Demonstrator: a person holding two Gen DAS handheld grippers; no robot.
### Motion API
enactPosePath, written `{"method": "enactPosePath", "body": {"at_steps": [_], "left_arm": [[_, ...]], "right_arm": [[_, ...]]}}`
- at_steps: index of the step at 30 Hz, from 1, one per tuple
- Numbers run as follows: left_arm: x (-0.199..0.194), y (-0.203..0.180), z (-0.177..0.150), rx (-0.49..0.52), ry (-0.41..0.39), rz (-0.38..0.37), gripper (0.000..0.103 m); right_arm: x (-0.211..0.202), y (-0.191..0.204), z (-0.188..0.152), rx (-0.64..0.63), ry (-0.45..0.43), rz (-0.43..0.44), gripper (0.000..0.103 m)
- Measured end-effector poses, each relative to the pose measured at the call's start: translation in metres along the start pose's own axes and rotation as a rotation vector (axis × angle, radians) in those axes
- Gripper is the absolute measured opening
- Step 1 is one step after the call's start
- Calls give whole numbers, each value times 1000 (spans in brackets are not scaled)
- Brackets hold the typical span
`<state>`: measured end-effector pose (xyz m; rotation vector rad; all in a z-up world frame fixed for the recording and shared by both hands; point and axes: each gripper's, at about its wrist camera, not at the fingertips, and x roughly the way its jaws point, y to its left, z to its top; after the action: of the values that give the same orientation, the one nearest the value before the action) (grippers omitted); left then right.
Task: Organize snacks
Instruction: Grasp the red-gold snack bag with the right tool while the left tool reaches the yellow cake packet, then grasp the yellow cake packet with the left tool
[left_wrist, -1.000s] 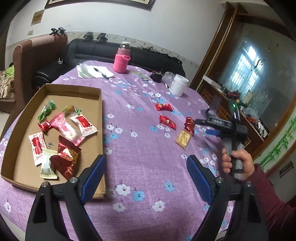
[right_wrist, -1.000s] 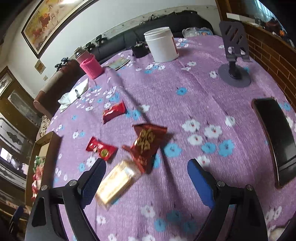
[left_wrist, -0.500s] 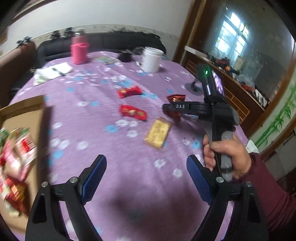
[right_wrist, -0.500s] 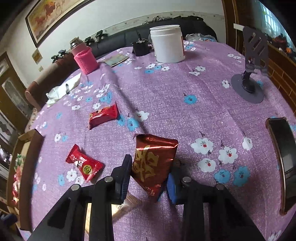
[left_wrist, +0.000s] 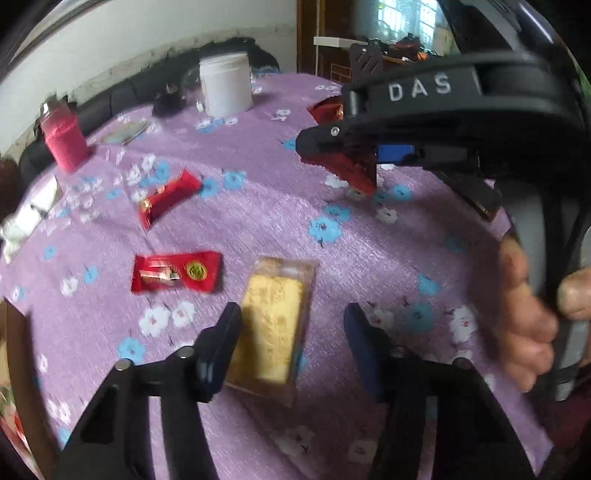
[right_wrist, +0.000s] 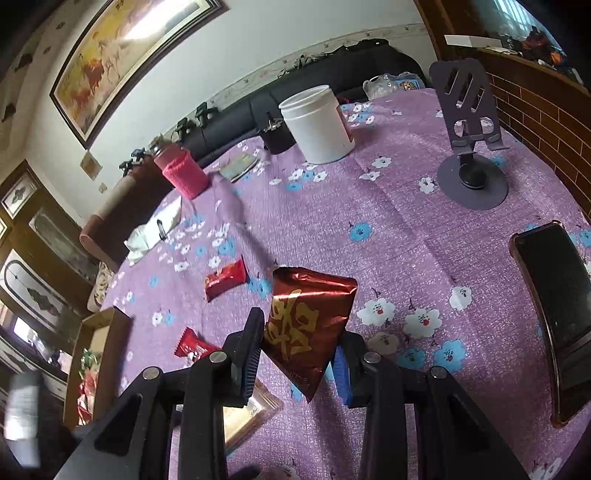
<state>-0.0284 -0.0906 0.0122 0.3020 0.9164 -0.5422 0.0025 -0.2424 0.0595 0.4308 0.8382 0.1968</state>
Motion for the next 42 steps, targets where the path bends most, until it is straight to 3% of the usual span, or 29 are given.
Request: {"method": "enactPosePath", "body": {"at_steps": [3, 7, 9, 11, 12, 18, 21, 23, 25, 29, 30, 31, 32, 34, 38, 42], "left_arm": [[0, 4, 2, -16, -7, 15, 27], [-3, 16, 0, -78, -20, 0, 24], [-7, 18, -2, -85, -45, 10, 28], [-8, 20, -1, -84, -44, -10, 60], [-9, 19, -2, -80, -53, -5, 63], [1, 12, -1, -36, -8, 4, 62], [-1, 8, -3, -14, -18, 66, 33], [-4, 15, -2, -47, -17, 41, 21], [-7, 20, -3, -73, -19, 44, 0], [-14, 29, -10, -123, -34, 54, 0], [-18, 34, -12, -151, -56, 33, 1], [-22, 38, -13, -168, -70, 3, 14], [-25, 40, -14, -176, -79, -16, 44], [-33, 40, -16, -156, -114, 2, 81], [-35, 36, -10, -57, -117, 32, 82], [-4, 39, -5, 34, -16, 35, 82]], "right_arm": [[-1, 1, 1, -2, -5, 0, 36], [-3, 2, 0, -9, -16, -3, 36], [-3, 2, 0, -8, -16, -2, 36], [-3, 2, 0, -3, -14, -2, 36], [-3, 3, -1, -3, -12, -3, 36], [0, 3, -2, -1, -2, 4, 36], [0, 2, -1, -1, -3, 10, 36], [0, 1, -1, -4, -4, 12, 36], [1, 2, -2, -8, -5, 13, 36], [1, 3, -2, -13, -9, 11, 36], [1, 3, -3, -11, -9, 10, 36], [1, 2, -3, -8, -10, 9, 36], [1, 2, -3, -6, -9, 10, 36], [1, 1, -4, -1, -9, 10, 36], [2, 0, -5, 11, -3, 18, 37], [2, -1, -5, 20, 3, 25, 37]]}}
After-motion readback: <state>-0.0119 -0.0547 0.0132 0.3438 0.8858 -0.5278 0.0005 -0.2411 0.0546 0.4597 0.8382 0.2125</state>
